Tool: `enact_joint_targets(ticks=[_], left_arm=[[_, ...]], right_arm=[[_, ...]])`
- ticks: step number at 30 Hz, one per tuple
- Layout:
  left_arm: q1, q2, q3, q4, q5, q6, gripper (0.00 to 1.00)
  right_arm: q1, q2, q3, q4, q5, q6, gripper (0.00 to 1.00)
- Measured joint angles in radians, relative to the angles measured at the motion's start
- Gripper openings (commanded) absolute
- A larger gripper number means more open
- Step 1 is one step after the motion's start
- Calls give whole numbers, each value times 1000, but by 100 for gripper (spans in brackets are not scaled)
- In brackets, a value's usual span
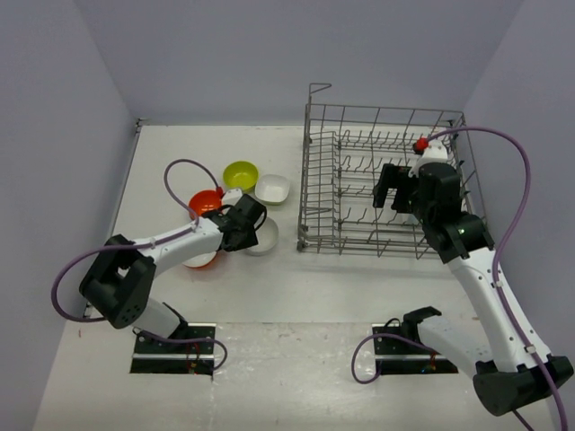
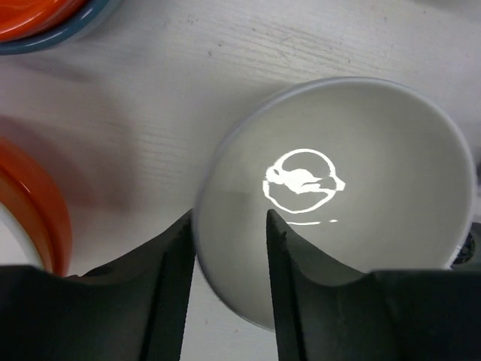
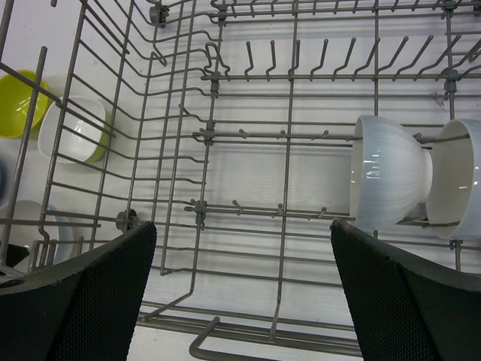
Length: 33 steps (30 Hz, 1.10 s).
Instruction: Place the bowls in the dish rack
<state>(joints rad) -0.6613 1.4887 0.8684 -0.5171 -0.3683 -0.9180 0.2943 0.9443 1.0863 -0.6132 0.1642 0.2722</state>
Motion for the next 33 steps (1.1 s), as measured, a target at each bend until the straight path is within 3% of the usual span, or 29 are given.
enact_joint_targets(ticks=[2,7,15,23,27,33], left_arm=[[0,9,0,0,-4,-15,25],[3,19,0,1,-26,-58,0],[5,-24,-5,-20,-52,-94,0],[5,-364,1,-37,-153,-56,0],[4,-415,78,-21,-185,-18,0],[-68,-314,278,18,-232,56,0]], right_arm=[[0,3,0,0,0,-1,99],[0,9,0,-9,3,-1,99],[0,11,0,-22,-12,-7,99],[43,12,28,-23,-106,-19,99],[171,23,89,-8,-106,-34,99],[391,123,277,16,-52,-91,99]])
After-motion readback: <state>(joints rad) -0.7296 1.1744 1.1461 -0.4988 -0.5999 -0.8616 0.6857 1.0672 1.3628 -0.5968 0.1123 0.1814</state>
